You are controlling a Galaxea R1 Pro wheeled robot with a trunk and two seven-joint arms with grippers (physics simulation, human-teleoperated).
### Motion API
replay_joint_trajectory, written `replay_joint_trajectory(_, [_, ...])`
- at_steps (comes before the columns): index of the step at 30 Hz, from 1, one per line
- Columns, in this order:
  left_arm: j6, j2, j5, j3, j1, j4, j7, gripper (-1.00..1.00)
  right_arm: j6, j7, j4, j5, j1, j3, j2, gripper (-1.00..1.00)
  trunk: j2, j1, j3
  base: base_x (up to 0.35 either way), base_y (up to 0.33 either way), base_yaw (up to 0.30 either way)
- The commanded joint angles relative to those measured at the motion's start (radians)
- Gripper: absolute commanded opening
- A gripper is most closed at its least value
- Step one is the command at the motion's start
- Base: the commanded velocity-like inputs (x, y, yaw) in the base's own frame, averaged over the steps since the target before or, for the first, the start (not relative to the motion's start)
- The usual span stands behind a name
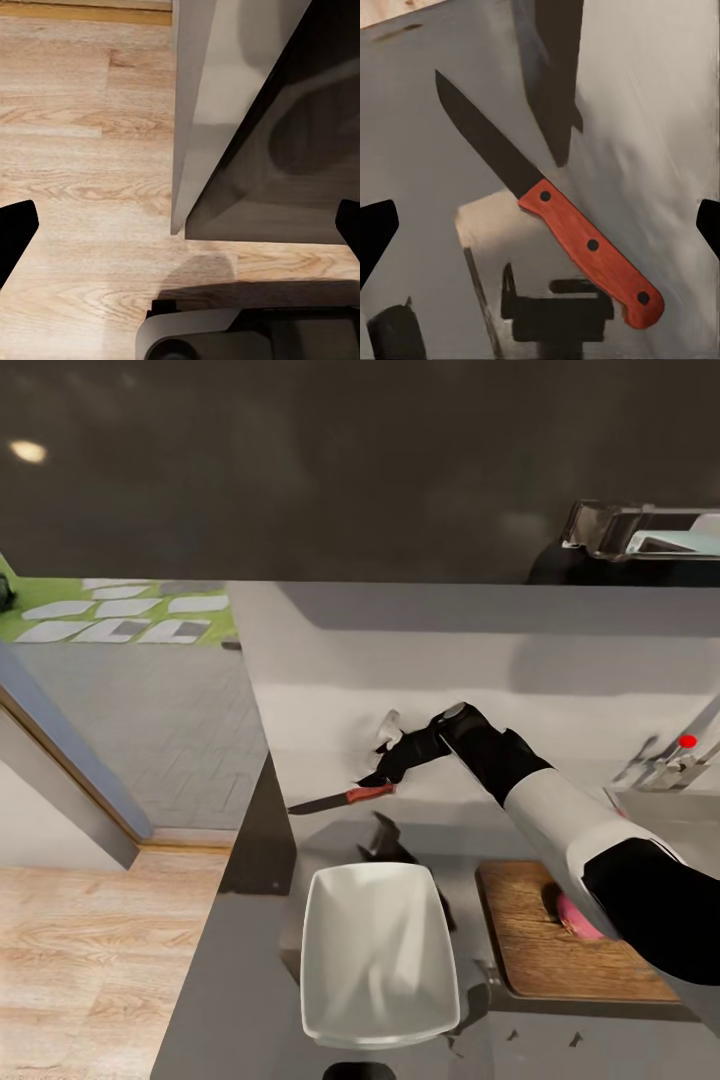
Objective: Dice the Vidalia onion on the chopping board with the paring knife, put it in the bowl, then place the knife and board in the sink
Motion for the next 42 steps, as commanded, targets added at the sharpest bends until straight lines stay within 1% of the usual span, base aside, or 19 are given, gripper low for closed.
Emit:
replay_joint_trajectory(1, [0.000,0.000,0.017,0.003,-0.035,-0.002,-0.005,1.00,0.005,0.005,-0.001,0.006,-0.001,-0.001,-0.003,1.00,-0.002,0.001,-0.003,0.000,0.000,0.000])
replay_joint_trajectory(5, [0.000,0.000,0.017,0.003,-0.035,-0.002,-0.005,1.00,0.004,0.008,-0.001,0.006,0.000,-0.001,-0.025,1.00,-0.002,0.001,-0.010,0.000,0.000,0.000])
replay_joint_trajectory(7, [0.000,0.000,0.017,0.003,-0.035,-0.002,-0.005,1.00,0.003,0.008,-0.001,0.006,0.000,-0.001,-0.032,1.00,-0.002,0.001,-0.013,0.000,0.000,0.000])
replay_joint_trajectory(11, [0.000,0.000,0.017,0.003,-0.035,-0.002,-0.005,1.00,0.002,0.008,-0.001,0.006,-0.001,-0.001,-0.037,1.00,-0.002,0.001,-0.019,0.000,0.000,0.000])
replay_joint_trajectory(18, [0.000,0.000,0.017,0.003,-0.035,-0.002,-0.005,1.00,0.001,0.008,-0.001,0.008,-0.001,-0.001,-0.038,1.00,-0.002,0.001,-0.031,0.000,0.000,0.000])
replay_joint_trajectory(25, [0.000,0.000,0.017,0.003,-0.035,0.000,-0.005,1.00,-0.026,0.008,-0.002,0.009,-0.001,-0.001,-0.037,1.00,-0.002,0.001,-0.042,0.000,0.000,0.000])
replay_joint_trajectory(36, [0.000,0.000,0.017,0.003,-0.035,0.003,-0.004,1.00,-0.035,0.007,-0.005,0.011,-0.001,-0.001,-0.036,1.00,-0.002,0.001,-0.060,0.000,0.000,0.000])
replay_joint_trajectory(39, [0.000,0.000,0.017,0.004,-0.035,0.003,-0.005,1.00,-0.045,0.008,-0.006,0.011,-0.001,-0.001,-0.036,1.00,-0.002,0.001,-0.065,0.000,0.000,0.000])
replay_joint_trajectory(42, [0.000,0.000,0.017,0.004,-0.035,0.004,-0.005,1.00,-0.074,0.008,-0.007,0.011,-0.001,-0.001,-0.035,1.00,-0.002,0.001,-0.070,0.000,0.000,0.000])
